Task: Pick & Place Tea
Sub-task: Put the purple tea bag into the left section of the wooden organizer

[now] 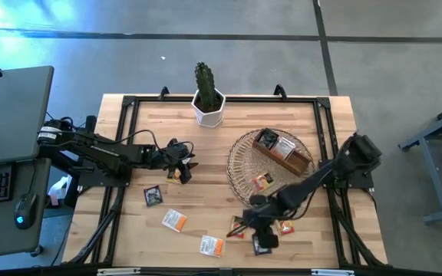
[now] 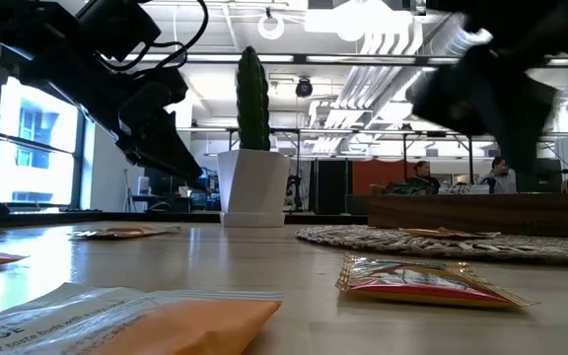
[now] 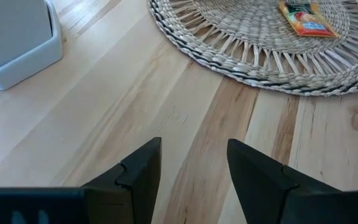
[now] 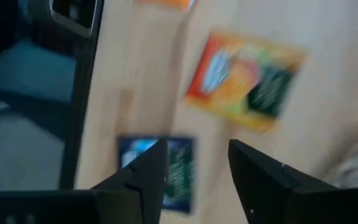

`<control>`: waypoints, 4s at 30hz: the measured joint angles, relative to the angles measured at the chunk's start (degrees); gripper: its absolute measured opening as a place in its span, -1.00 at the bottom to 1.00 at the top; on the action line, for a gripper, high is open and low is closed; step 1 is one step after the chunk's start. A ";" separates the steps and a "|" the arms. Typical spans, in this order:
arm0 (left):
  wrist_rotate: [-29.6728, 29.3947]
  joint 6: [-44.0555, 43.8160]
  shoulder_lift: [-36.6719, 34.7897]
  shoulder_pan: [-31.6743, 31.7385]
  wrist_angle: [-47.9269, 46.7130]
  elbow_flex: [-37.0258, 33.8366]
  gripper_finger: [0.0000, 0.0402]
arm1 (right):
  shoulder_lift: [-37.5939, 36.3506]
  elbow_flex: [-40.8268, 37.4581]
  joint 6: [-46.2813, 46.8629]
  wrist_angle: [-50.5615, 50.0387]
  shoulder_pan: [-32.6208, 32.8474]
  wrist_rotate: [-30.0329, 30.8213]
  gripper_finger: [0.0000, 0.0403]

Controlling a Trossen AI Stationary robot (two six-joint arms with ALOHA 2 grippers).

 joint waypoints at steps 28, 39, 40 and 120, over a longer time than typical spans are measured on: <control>10.01 3.85 -1.73 -0.02 -54.43 20.52 -0.10 | 8.94 0.26 2.17 -5.16 7.46 15.28 -0.56; 8.57 3.91 -1.73 -0.02 -53.94 20.52 -0.10 | 8.47 0.17 2.01 -6.12 4.95 15.46 -0.95; 8.55 3.87 -1.73 -0.02 -53.94 20.52 -0.10 | 8.13 0.10 1.45 -6.65 4.62 15.88 -0.97; 3.43 4.48 -1.68 0.00 -53.19 20.46 -0.10 | -3.96 10.46 4.84 -47.68 -25.73 52.83 -0.48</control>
